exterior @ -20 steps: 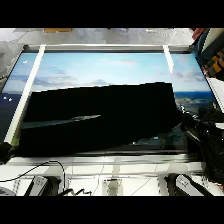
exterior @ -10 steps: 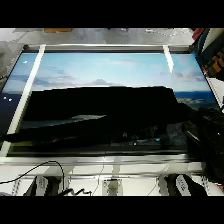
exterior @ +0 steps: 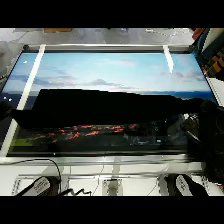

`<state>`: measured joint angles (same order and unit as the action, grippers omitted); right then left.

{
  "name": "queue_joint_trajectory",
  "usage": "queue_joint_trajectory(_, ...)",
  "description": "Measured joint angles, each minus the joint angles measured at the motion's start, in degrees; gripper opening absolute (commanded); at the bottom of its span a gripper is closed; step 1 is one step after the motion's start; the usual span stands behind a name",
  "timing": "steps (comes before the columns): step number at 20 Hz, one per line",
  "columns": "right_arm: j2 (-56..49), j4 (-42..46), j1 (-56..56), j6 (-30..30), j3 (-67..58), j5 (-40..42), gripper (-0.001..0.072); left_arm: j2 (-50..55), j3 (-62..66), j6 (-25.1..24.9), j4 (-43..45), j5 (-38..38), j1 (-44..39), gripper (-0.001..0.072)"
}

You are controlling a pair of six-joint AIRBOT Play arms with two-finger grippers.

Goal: Fold the clothes and pants, and hang the long-sleeved shirts on hangers.

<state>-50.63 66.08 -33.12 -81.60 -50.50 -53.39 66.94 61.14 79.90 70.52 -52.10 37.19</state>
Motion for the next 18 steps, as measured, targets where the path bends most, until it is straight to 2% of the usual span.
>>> queue_joint_trajectory(4,-10.51,0.09,6.21,-2.71,-2.23,8.11,0.0024,13.75,12.52,7.23,4.52,-2.54,-8.7,0.0005)
queue_joint_trajectory(8,-22.43,-0.24,10.95,-7.34,-9.33,14.16,0.0024,22.03,22.32,13.11,7.32,-2.99,-12.74,0.0005)
queue_joint_trajectory(13,-32.98,-0.57,12.72,-12.74,-18.73,17.14,0.0025,25.88,27.06,16.02,8.44,0.63,-14.43,0.0006)
queue_joint_trajectory(18,-38.29,-2.1,13.07,-16.79,-21.53,20.06,0.0026,27.89,28.02,17.07,8.66,4.04,-15.15,0.0008)
